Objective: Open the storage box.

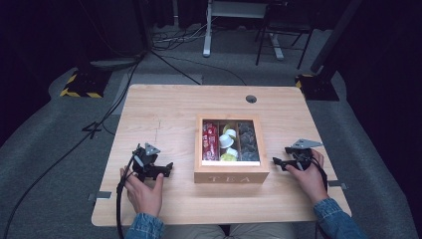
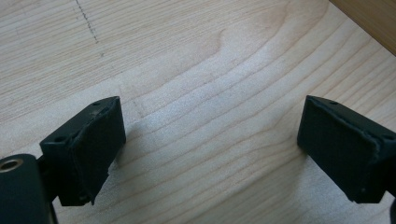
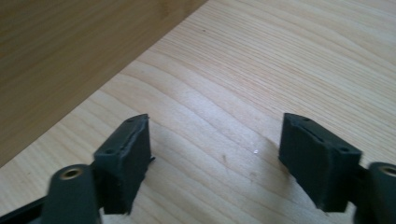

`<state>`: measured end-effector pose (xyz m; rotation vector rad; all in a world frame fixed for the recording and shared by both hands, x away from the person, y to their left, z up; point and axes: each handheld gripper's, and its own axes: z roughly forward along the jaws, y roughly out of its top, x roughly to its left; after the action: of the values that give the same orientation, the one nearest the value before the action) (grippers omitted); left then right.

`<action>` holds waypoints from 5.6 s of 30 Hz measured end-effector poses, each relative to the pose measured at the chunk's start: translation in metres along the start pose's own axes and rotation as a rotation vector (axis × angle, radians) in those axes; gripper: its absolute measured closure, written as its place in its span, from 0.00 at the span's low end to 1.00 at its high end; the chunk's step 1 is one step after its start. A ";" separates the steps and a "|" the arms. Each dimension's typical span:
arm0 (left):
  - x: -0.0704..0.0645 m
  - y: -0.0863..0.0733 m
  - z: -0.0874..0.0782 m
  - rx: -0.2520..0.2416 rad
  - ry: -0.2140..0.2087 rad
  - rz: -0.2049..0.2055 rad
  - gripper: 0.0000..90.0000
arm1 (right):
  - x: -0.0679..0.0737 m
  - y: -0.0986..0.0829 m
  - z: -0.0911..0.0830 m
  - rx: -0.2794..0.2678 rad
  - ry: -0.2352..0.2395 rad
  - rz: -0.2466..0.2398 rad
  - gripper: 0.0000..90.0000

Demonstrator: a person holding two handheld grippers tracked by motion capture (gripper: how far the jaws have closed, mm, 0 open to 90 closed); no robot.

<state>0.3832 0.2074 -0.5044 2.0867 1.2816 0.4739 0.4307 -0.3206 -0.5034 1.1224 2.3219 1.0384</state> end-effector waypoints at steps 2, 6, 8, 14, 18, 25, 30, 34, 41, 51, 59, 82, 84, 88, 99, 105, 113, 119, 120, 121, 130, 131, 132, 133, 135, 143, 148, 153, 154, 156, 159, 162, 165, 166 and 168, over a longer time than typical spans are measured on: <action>0.000 0.000 0.000 0.000 0.001 0.000 0.09 | -0.002 0.000 0.000 0.002 -0.007 0.018 0.24; -0.001 0.000 0.000 0.002 0.007 -0.009 0.09 | -0.002 0.000 0.000 0.003 -0.013 0.016 0.24; -0.002 0.000 0.001 0.002 0.013 -0.020 0.08 | -0.001 0.000 0.000 0.004 -0.016 0.014 0.24; -0.005 0.002 0.002 0.000 0.025 -0.024 0.08 | -0.001 0.000 0.000 0.003 -0.016 0.015 0.24; -0.007 0.003 0.002 0.008 0.034 -0.041 0.09 | -0.001 -0.001 0.000 0.003 -0.015 0.014 0.24; -0.014 0.009 -0.013 -0.005 0.122 -0.032 0.19 | -0.001 -0.001 0.000 0.003 -0.009 0.010 0.24; -0.023 0.015 -0.024 0.001 0.059 -0.024 0.25 | -0.001 -0.001 -0.001 0.003 -0.009 0.010 0.24; -0.040 0.020 -0.036 0.003 0.021 0.024 0.29 | -0.001 -0.001 0.000 0.003 -0.008 0.009 0.24; -0.057 0.029 -0.052 -0.037 -0.032 0.038 0.29 | -0.001 -0.001 0.000 0.002 -0.007 0.009 0.24; -0.085 0.035 -0.065 -0.012 -0.167 0.138 0.22 | -0.001 -0.001 0.000 0.002 -0.007 0.007 0.24; -0.095 0.034 -0.063 -0.026 -0.249 0.171 0.29 | -0.001 -0.001 0.000 0.002 -0.006 0.005 0.24; -0.107 0.029 -0.049 -0.056 -0.260 0.172 0.63 | -0.001 -0.001 0.000 0.002 -0.006 0.004 0.24; -0.107 0.029 -0.050 -0.055 -0.254 0.184 0.63 | -0.001 -0.001 0.000 0.002 -0.006 0.005 0.25; -0.111 0.031 -0.054 -0.079 -0.227 0.242 0.69 | 0.000 -0.001 -0.002 0.000 0.005 -0.004 0.28; -0.109 0.033 -0.057 -0.127 -0.227 0.238 0.70 | 0.017 0.010 -0.030 -0.036 0.100 -0.027 0.25; -0.109 0.035 -0.058 -0.166 -0.231 0.226 0.70 | 0.028 0.019 -0.052 -0.082 0.177 -0.059 0.24; -0.108 0.039 -0.057 -0.195 -0.232 0.210 0.70 | 0.045 0.027 -0.061 -0.137 0.265 -0.093 0.24; -0.109 0.041 -0.054 -0.209 -0.235 0.202 0.70 | 0.059 0.033 -0.054 -0.193 0.265 -0.137 0.22; -0.108 0.041 -0.053 -0.210 -0.232 0.207 0.69 | 0.060 0.033 -0.053 -0.203 0.264 -0.139 0.21; -0.109 0.042 -0.052 -0.207 -0.231 0.205 0.66 | 0.062 0.033 -0.051 -0.219 0.270 -0.142 0.21; -0.110 0.045 -0.047 -0.246 -0.214 0.188 0.58 | 0.066 0.034 -0.054 -0.273 0.228 -0.167 0.21; -0.110 0.045 -0.047 -0.250 -0.206 0.187 0.58 | 0.067 0.034 -0.055 -0.277 0.219 -0.176 0.22; -0.110 0.045 -0.047 -0.258 -0.200 0.174 0.54 | 0.068 0.036 -0.058 -0.281 0.208 -0.204 0.25; -0.110 0.045 -0.047 -0.258 -0.200 0.174 0.52 | 0.068 0.036 -0.058 -0.281 0.208 -0.204 0.25; -0.107 0.045 -0.048 -0.257 -0.187 0.162 0.49 | 0.069 0.038 -0.061 -0.297 0.200 -0.226 0.27; -0.089 0.038 -0.053 -0.236 -0.138 0.116 0.42 | 0.067 0.052 -0.066 -0.307 0.203 -0.204 0.28; -0.075 0.031 -0.059 -0.231 -0.100 0.094 0.39 | 0.063 0.071 -0.070 -0.320 0.214 -0.219 0.29; -0.059 0.015 -0.054 -0.185 -0.046 0.077 0.38 | 0.057 0.087 -0.075 -0.355 0.227 -0.209 0.30; -0.059 0.015 -0.054 -0.185 -0.046 0.077 0.37 | 0.057 0.087 -0.075 -0.355 0.227 -0.209 0.30; -0.055 0.010 -0.052 -0.173 -0.037 0.066 0.37 | 0.055 0.094 -0.077 -0.364 0.230 -0.209 0.31; -0.047 0.000 -0.049 -0.142 -0.005 0.045 0.35 | 0.050 0.108 -0.079 -0.374 0.232 -0.212 0.32; -0.043 -0.004 -0.048 -0.130 0.005 0.031 0.35 | 0.047 0.115 -0.079 -0.377 0.233 -0.207 0.33; -0.038 -0.010 -0.046 -0.126 0.014 0.022 0.35 | 0.044 0.126 -0.077 -0.379 0.238 -0.208 0.35; -0.036 -0.011 -0.045 -0.124 0.014 0.019 0.35 | 0.044 0.126 -0.077 -0.379 0.238 -0.208 0.35; -0.032 -0.013 -0.043 -0.126 0.027 0.008 0.34 | 0.042 0.130 -0.076 -0.381 0.241 -0.205 0.37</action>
<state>0.3344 0.1969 -0.4809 1.9880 1.2267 0.5734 0.4281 -0.2685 -0.3561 0.6298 2.2191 1.5204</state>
